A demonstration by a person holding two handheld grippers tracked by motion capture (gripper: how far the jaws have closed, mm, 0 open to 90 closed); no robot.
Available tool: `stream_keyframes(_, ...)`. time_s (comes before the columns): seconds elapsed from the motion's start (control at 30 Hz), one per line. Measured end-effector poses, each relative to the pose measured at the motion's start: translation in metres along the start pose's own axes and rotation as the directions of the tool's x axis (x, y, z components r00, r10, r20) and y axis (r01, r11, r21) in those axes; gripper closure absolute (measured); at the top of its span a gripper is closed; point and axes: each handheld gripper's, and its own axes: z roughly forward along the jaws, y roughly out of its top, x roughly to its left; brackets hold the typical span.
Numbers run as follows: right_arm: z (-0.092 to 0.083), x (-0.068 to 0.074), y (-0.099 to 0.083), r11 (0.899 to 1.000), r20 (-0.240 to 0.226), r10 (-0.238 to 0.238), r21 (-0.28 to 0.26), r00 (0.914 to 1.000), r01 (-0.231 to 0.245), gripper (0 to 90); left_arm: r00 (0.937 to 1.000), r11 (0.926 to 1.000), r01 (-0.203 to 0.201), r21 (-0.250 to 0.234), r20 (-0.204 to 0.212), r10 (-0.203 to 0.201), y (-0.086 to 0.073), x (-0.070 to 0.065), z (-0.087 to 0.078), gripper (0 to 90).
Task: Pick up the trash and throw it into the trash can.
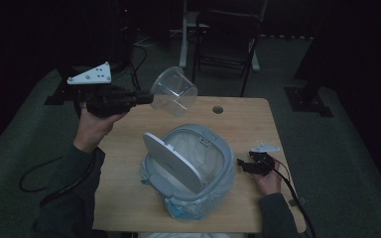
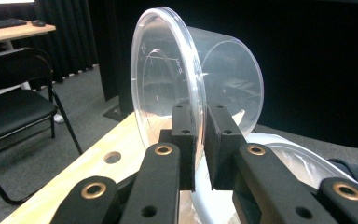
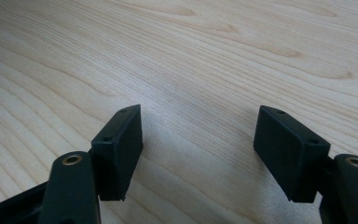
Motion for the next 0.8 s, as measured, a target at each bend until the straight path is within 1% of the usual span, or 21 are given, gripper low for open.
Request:
stream_keyframes(0.13,0.0,0.0,0.0,1.0,0.0,0.0,0.0,1.0,0.0,31.7,0.9998,1.0,-0.003,-0.009,0.02,0.003,0.001,-0.003,0.0,84.1)
stream_keyframes(0.37,0.0,0.0,0.0,1.0,0.001,0.001,0.001,1.0,-0.001,31.5,0.9994,0.9999,-0.009,-0.008,0.032,0.01,0.002,-0.008,0.001,84.1)
stream_keyframes(0.4,0.0,0.0,0.0,1.0,0.002,0.001,0.001,1.0,-0.001,31.5,0.999,0.9999,-0.01,-0.014,0.042,0.011,0.002,-0.009,0.001,84.1)
stream_keyframes(0.47,0.0,0.0,0.0,1.0,0.002,0.001,0.001,1.0,-0.001,31.5,0.9989,0.9998,-0.012,-0.017,0.046,0.013,0.003,-0.01,0.001,84.1)
stream_keyframes(0.5,0.0,0.0,0.0,1.0,0.002,0.001,0.001,1.0,-0.001,31.5,0.9983,0.9997,-0.015,-0.02,0.055,0.016,0.004,-0.012,0.001,84.1)
stream_keyframes(0.6,0.0,0.0,0.0,1.0,0.002,0.002,0.001,1.0,-0.002,31.5,0.9979,0.9996,-0.021,-0.018,0.061,0.022,0.005,-0.014,0.002,84.1)
stream_keyframes(0.8,0.0,0.0,0.0,1.0,0.002,0.002,0.001,1.0,-0.002,31.4,0.9957,0.9993,-0.03,-0.021,0.087,0.032,0.01,-0.02,0.003,84.1)
